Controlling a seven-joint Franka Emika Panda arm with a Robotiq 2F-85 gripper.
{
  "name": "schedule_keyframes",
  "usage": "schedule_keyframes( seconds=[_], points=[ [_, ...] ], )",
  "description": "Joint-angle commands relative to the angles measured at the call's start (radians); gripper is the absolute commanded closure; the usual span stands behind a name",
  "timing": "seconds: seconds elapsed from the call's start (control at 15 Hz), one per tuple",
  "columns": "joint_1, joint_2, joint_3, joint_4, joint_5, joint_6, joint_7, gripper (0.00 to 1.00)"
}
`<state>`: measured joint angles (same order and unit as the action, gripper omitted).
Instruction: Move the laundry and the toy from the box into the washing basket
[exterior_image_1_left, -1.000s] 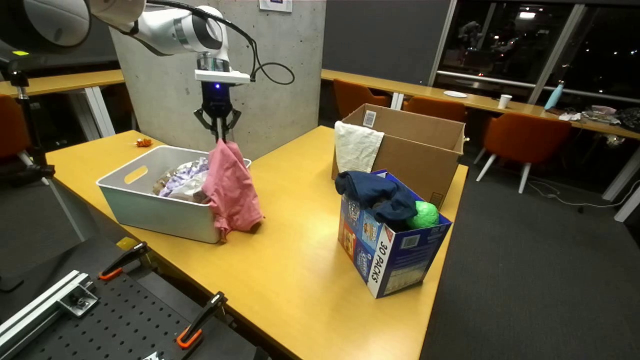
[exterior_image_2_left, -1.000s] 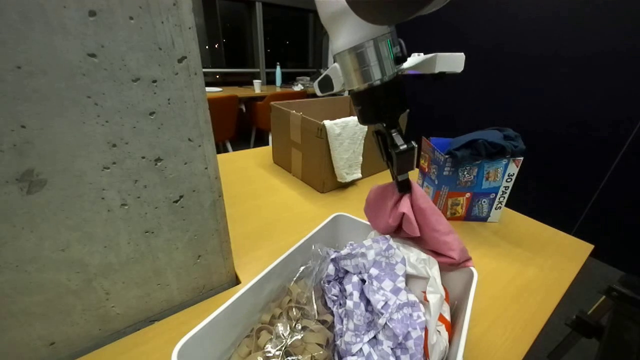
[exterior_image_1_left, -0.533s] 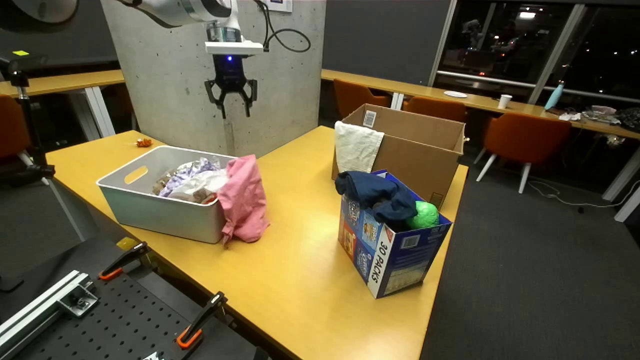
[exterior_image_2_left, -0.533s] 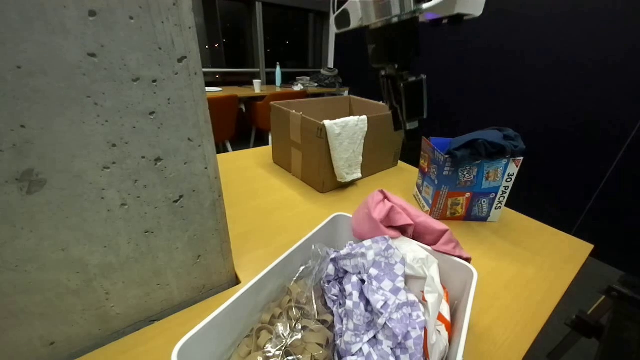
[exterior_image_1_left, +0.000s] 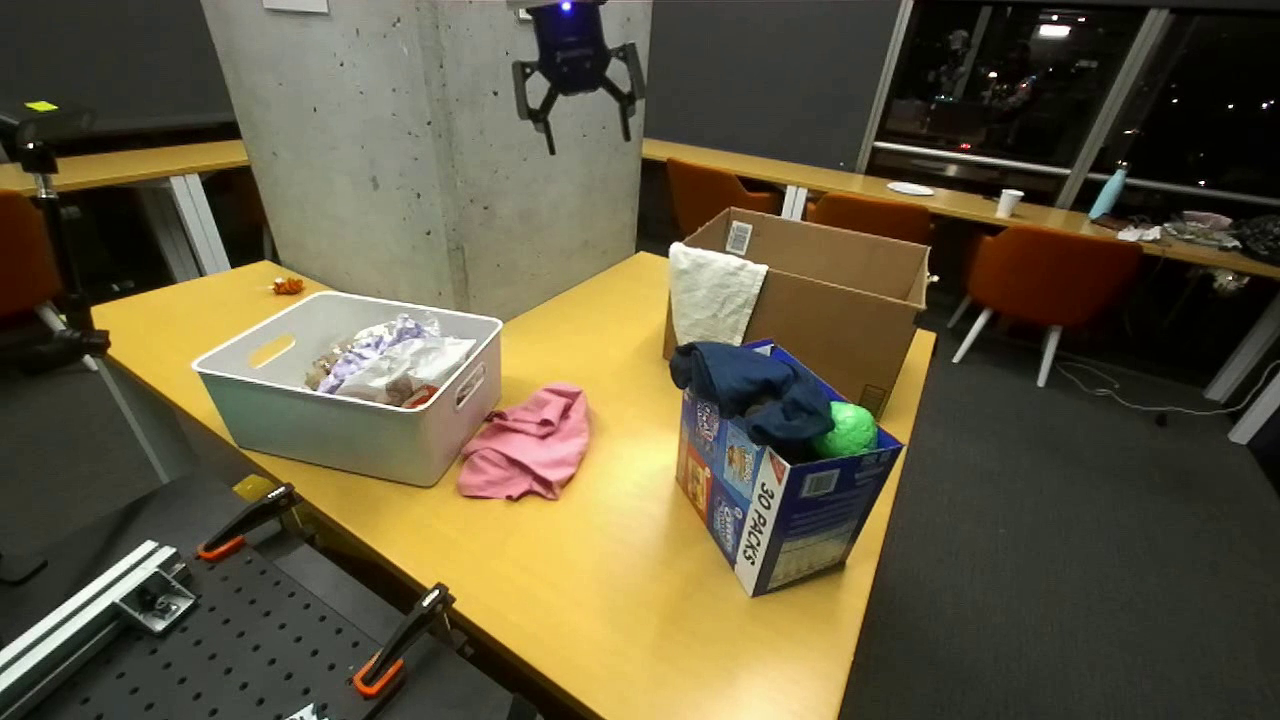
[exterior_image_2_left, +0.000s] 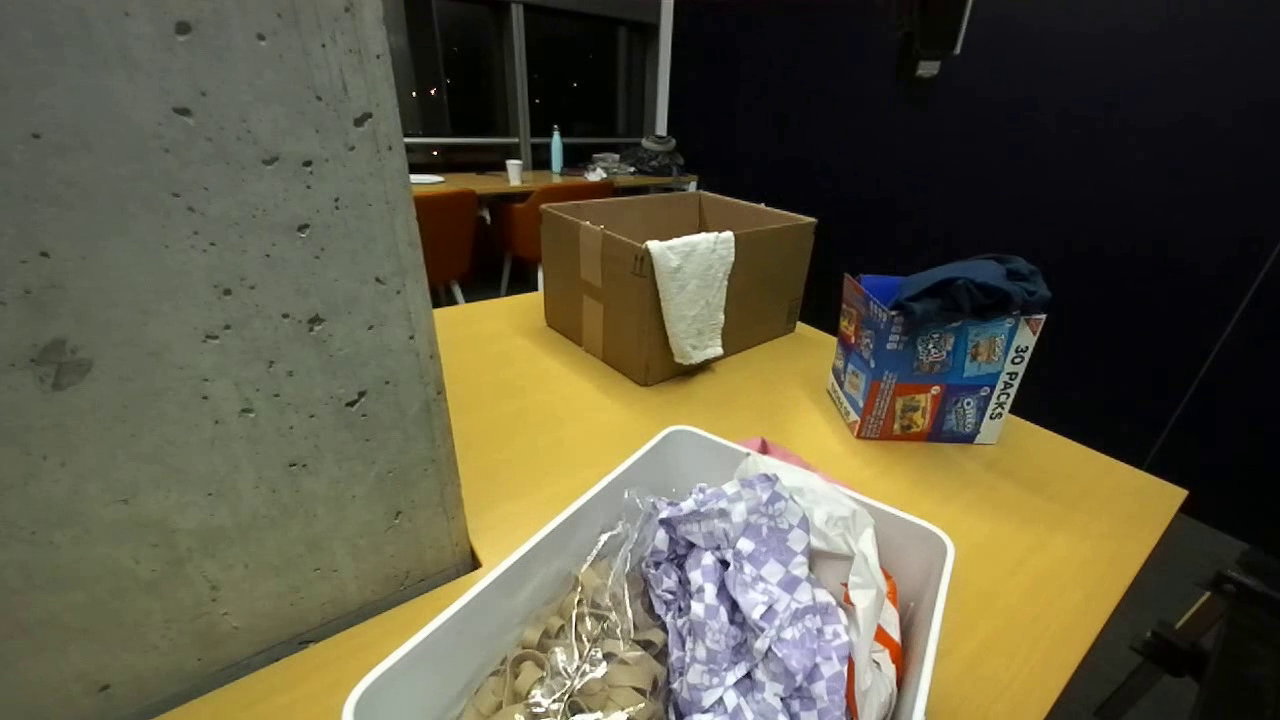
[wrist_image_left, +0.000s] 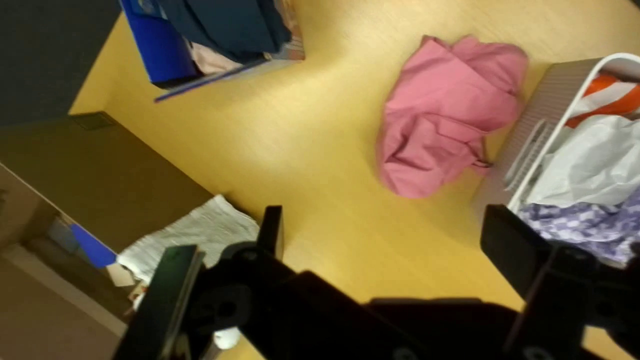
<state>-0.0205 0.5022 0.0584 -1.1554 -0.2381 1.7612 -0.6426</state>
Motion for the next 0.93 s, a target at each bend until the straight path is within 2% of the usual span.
schedule_keyframes(
  seconds=[0.0, 0.13, 0.6, 0.87],
  points=[
    [-0.090, -0.021, -0.039, -0.096, 0.021, 0.121, 0.013, 0.00],
    [-0.126, 0.014, -0.058, -0.124, 0.009, 0.172, 0.024, 0.00],
    [-0.175, 0.121, -0.115, -0.238, 0.007, 0.322, 0.076, 0.00],
    [-0.194, 0.181, -0.128, -0.224, -0.002, 0.352, 0.084, 0.00]
  ],
)
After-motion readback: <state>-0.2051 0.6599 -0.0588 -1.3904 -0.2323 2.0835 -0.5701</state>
